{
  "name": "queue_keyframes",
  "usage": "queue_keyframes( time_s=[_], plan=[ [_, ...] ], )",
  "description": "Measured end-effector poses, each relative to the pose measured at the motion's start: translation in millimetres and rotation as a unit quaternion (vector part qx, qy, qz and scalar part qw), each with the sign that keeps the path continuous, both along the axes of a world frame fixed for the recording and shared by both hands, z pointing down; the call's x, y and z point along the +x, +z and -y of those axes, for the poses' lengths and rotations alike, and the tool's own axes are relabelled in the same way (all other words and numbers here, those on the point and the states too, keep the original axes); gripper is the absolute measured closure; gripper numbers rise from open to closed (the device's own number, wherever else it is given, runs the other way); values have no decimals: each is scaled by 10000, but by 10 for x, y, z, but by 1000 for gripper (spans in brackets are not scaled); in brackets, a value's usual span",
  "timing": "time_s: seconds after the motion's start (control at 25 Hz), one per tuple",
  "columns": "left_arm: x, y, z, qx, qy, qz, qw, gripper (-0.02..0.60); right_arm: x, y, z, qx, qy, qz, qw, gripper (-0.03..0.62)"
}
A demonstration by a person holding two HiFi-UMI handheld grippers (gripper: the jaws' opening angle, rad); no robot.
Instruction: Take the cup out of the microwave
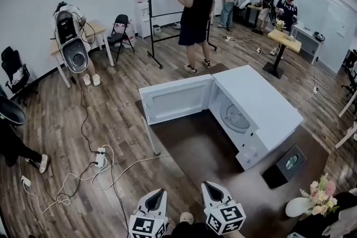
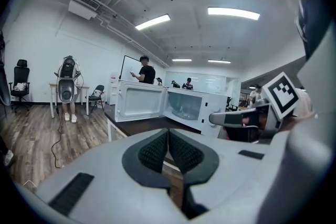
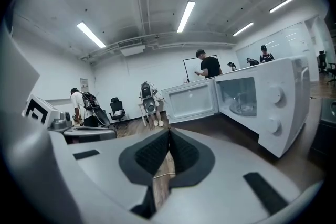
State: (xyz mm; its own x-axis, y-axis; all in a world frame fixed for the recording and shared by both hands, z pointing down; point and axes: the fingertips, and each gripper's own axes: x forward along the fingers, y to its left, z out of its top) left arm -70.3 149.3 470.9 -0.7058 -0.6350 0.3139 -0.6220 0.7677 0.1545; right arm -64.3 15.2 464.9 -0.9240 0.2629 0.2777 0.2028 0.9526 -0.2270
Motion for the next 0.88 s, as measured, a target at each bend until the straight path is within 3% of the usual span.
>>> queue_keyframes(
  time_s=[0.44, 0.72, 0.88],
  plan=[
    [-321, 153, 370, -248, 177, -248, 9992, 574, -270, 169, 374, -402, 330, -214, 9984, 602],
    [-605, 161, 803, -154, 722, -171, 9971, 574, -400, 222, 702, -456, 800, -225, 9955, 602],
    [-829, 171, 1107, -111, 1317, -177, 9911, 574, -518, 277, 903, -468, 1289, -254, 9902, 602]
  ],
)
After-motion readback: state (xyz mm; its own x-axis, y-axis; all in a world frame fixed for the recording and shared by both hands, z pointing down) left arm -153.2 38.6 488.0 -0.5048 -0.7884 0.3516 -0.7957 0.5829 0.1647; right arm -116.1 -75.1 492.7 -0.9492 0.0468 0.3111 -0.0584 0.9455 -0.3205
